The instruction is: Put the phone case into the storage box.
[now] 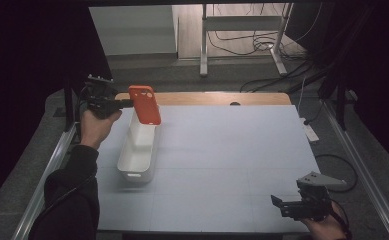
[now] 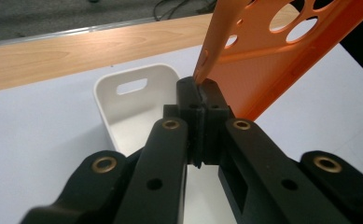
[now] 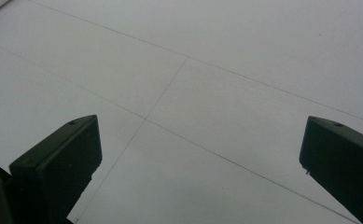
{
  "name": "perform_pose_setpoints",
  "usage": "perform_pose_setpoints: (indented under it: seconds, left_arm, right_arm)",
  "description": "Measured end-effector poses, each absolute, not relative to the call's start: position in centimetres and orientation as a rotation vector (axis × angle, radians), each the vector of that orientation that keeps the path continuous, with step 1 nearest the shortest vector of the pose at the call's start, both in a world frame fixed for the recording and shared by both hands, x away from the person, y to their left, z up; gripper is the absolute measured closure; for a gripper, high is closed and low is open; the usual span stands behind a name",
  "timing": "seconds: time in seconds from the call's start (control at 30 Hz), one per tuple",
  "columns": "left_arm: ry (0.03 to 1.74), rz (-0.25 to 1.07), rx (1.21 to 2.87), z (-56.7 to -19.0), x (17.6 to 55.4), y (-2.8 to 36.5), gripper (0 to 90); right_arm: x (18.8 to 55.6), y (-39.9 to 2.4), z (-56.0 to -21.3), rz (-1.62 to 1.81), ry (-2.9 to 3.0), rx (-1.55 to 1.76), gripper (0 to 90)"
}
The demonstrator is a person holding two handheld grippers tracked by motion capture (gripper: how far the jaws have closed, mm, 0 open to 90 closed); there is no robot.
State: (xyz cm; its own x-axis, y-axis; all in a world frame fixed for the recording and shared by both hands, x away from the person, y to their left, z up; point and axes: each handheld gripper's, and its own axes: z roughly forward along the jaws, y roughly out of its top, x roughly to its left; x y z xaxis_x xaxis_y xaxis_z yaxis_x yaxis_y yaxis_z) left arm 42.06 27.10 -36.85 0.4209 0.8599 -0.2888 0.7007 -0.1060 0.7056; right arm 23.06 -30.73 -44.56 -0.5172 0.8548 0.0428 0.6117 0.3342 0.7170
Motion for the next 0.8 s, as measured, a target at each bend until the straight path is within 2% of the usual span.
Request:
perform_pose_setpoints:
  seconds: [0.8]
  left_arm:
    - [1.422, 0.292, 1.829, -38.6, 44.4, 28.2, 89.5]
  right_arm:
    - [23.1, -30.6, -44.6, 0.979, 2.289, 1.285, 0.0]
